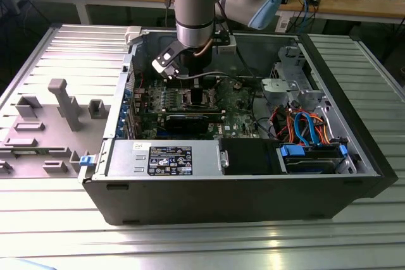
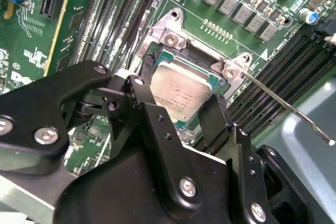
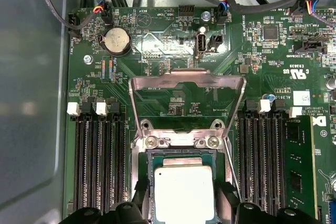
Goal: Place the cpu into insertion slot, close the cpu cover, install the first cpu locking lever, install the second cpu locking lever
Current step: 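Place the cpu into insertion slot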
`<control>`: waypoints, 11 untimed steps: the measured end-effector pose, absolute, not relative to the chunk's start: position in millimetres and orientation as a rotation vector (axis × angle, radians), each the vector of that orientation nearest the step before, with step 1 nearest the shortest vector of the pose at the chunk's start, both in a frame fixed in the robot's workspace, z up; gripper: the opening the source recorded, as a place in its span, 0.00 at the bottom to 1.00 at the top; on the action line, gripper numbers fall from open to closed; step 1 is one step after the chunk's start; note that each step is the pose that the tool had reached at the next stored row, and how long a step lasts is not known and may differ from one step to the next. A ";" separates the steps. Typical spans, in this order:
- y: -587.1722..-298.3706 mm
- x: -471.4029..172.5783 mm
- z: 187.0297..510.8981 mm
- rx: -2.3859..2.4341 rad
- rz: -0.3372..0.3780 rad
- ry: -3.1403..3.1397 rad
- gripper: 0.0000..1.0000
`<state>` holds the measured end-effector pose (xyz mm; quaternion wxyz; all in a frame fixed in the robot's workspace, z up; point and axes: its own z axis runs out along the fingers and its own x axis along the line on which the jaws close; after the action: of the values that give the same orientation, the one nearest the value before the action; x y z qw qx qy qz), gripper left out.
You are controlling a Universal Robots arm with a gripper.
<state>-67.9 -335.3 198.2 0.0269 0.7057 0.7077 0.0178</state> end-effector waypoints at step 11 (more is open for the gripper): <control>-335.1 -67.3 198.7 2.164 0.053 2.204 0.62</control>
<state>-67.3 -335.1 198.7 0.0260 0.7003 0.7132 0.0172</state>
